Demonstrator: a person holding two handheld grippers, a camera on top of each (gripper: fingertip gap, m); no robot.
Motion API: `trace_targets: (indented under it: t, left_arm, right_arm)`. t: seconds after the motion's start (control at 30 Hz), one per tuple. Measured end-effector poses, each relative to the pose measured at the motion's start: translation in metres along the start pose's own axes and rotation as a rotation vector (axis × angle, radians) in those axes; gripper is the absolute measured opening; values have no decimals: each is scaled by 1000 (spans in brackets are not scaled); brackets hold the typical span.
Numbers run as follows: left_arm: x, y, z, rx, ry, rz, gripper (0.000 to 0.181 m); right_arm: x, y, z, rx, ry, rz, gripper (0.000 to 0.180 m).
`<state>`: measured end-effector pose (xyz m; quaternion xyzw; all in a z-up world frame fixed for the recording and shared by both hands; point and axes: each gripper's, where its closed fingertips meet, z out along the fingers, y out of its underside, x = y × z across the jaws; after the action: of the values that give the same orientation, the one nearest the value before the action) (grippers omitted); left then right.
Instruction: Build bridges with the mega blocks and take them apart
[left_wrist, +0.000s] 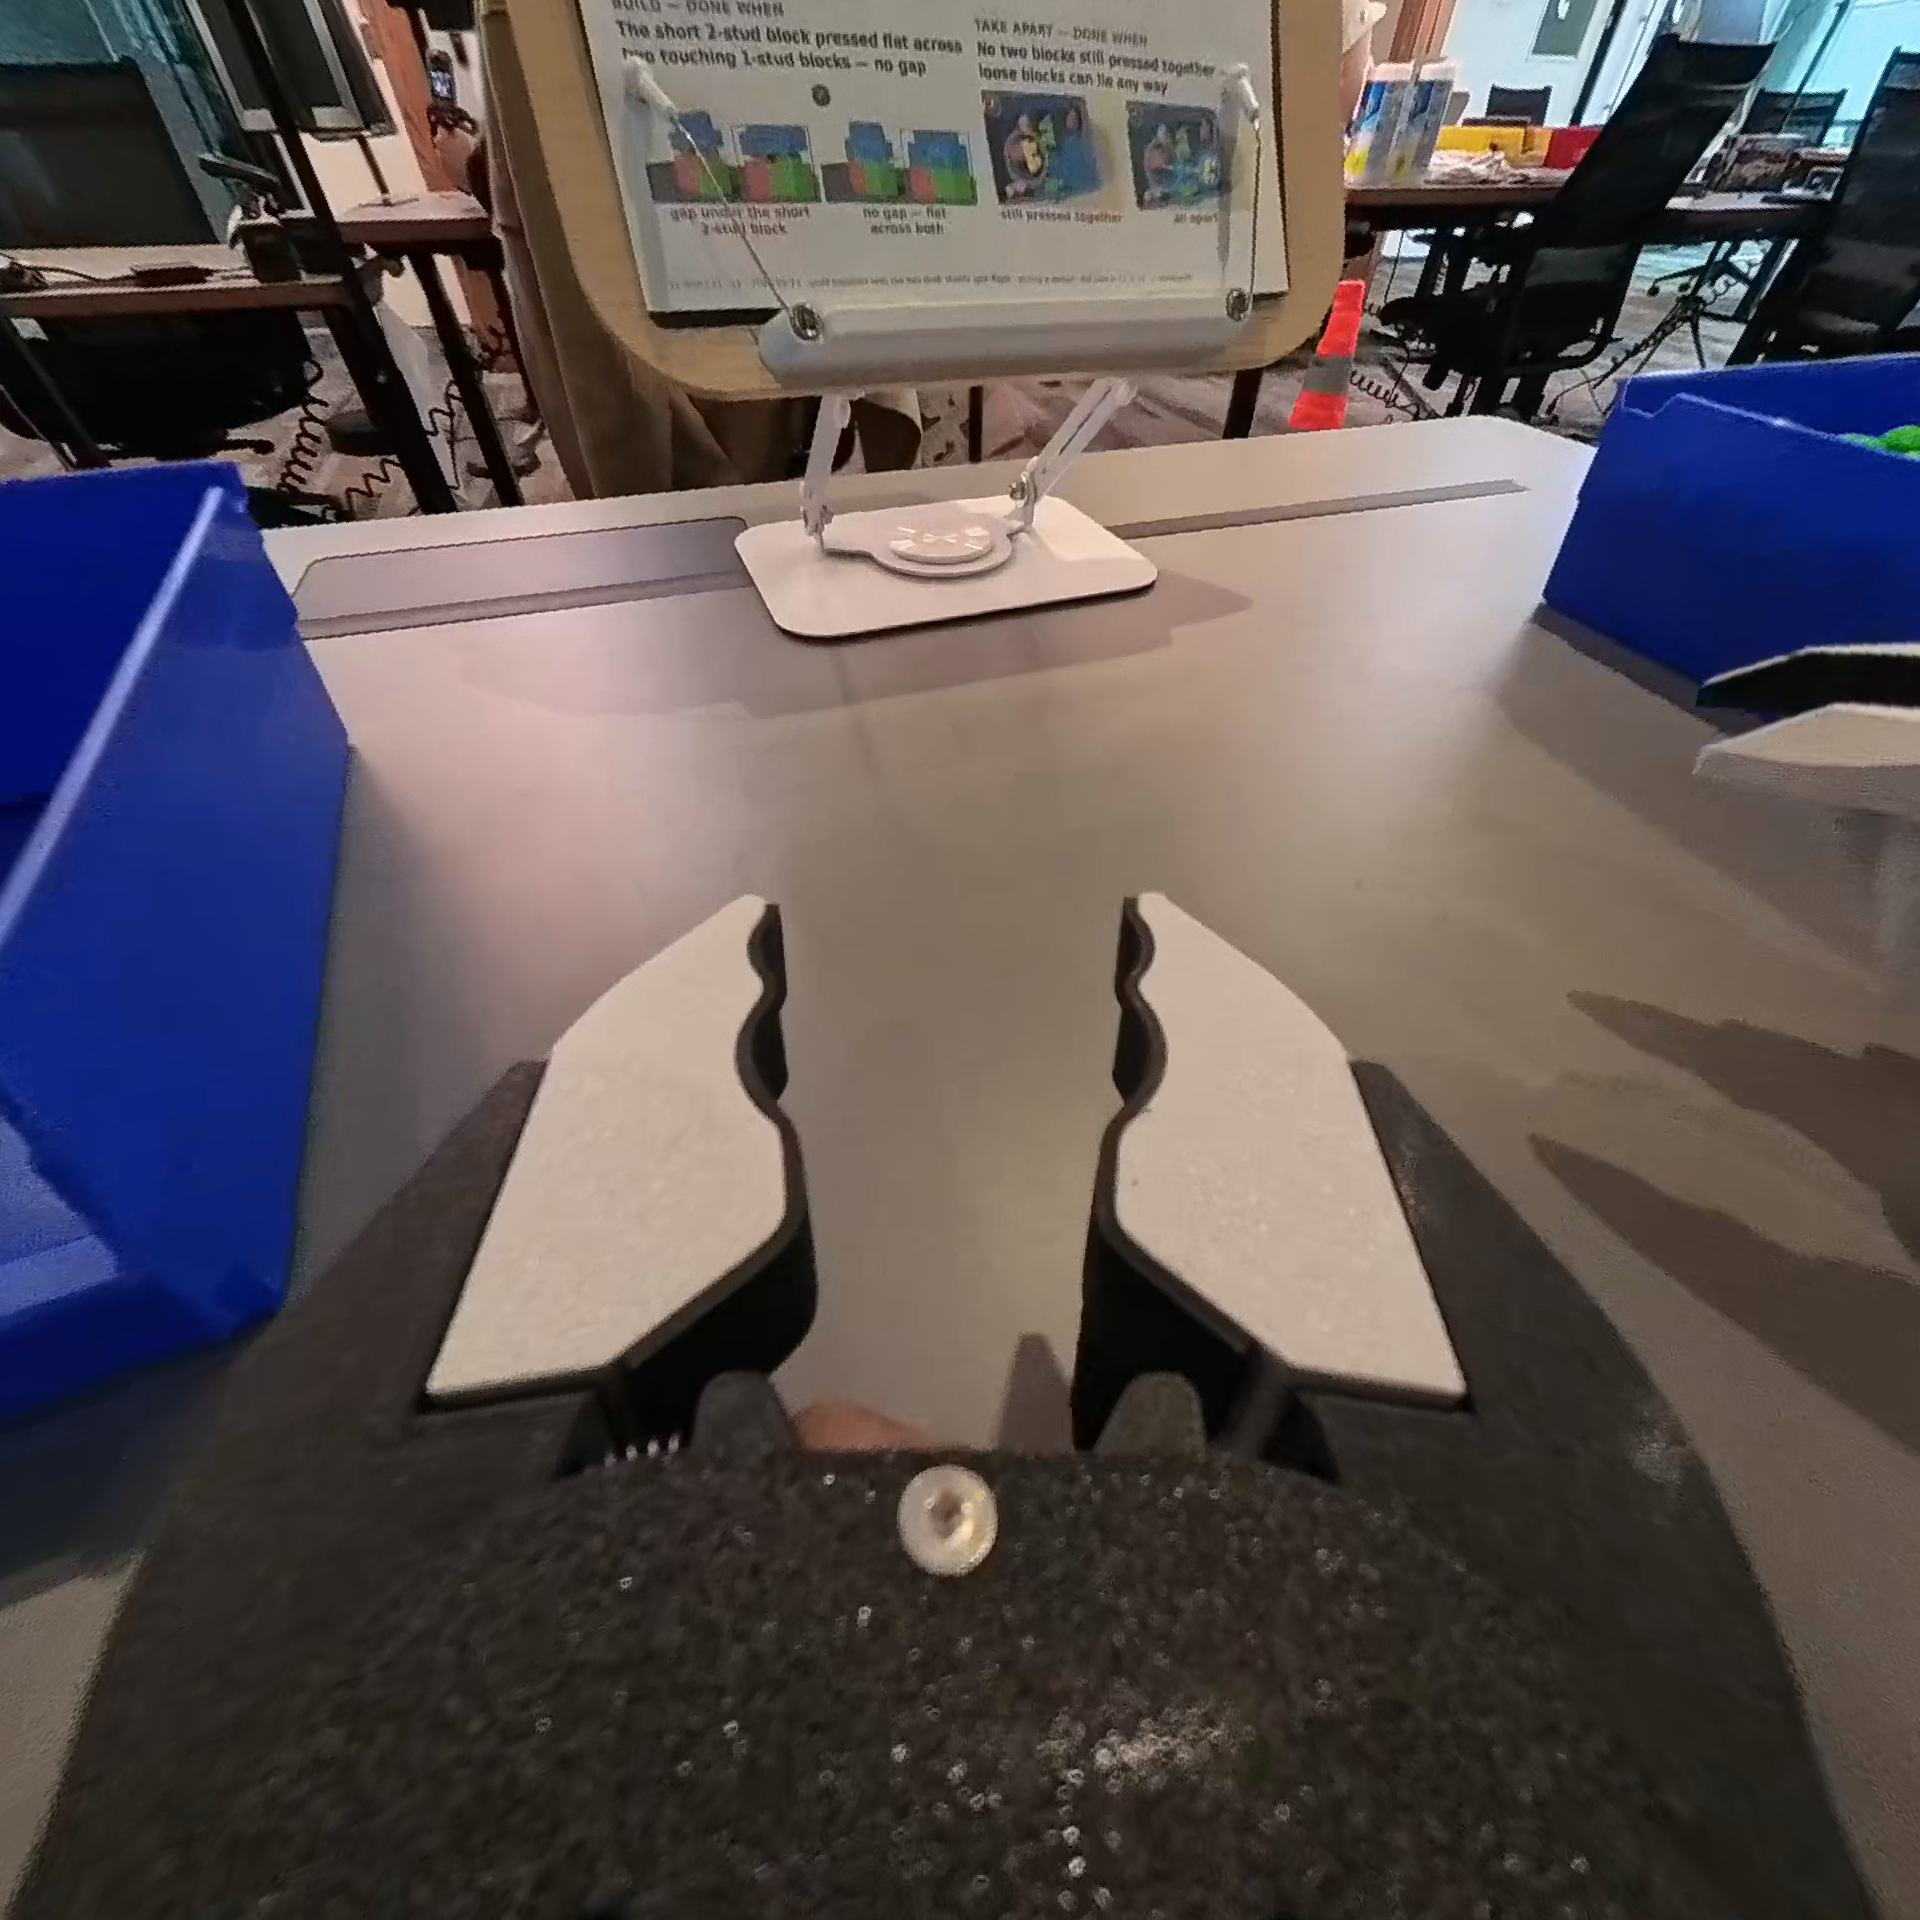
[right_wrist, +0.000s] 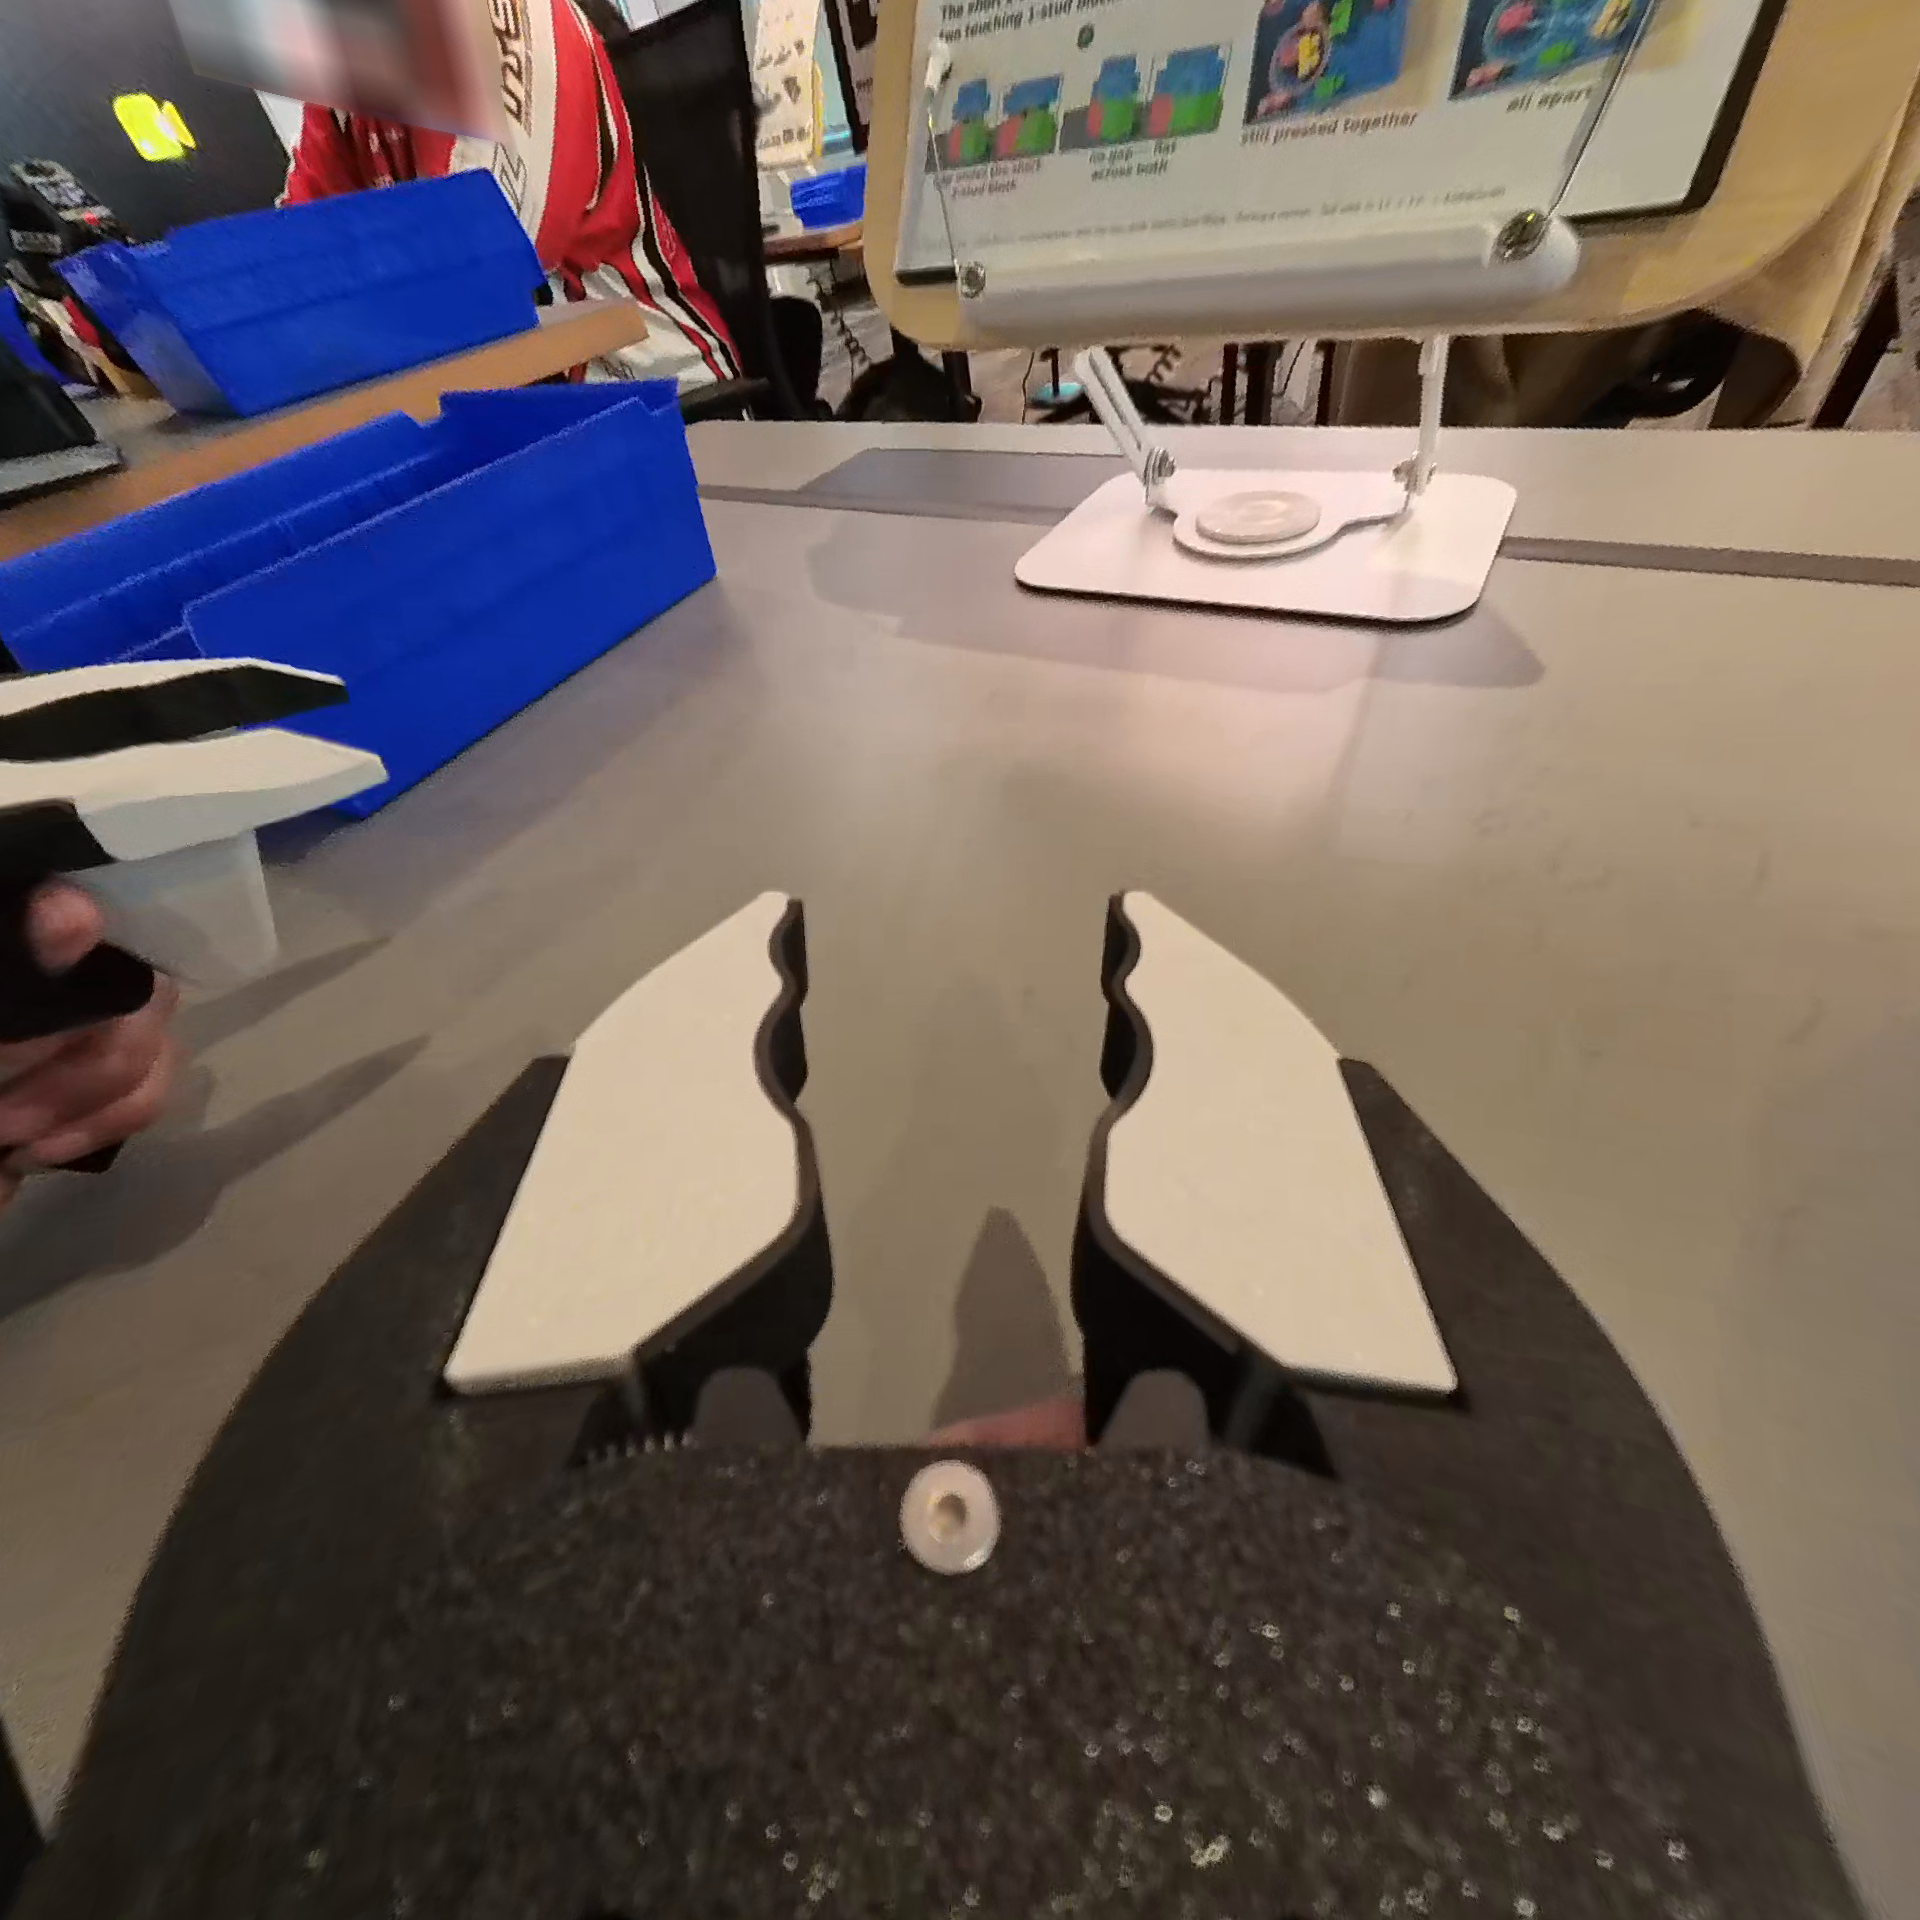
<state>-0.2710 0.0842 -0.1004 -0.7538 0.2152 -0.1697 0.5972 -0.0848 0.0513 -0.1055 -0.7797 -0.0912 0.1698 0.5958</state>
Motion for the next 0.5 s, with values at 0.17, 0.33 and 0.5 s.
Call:
trace_targets:
  t: [0.17,0.33,0.5]
  left_arm:
    - [5,7,2,-16,10,25,61]
    - [11,9,2,-25,35,12,60]
    - [13,11,5,-37,51,11,60]
  right_arm:
    - [-4,7,1,-28,-13,-6,55]
    - [-7,7,0,-37,-18,-18,55]
    - [-10,9,0,-50,-25,-29,55]
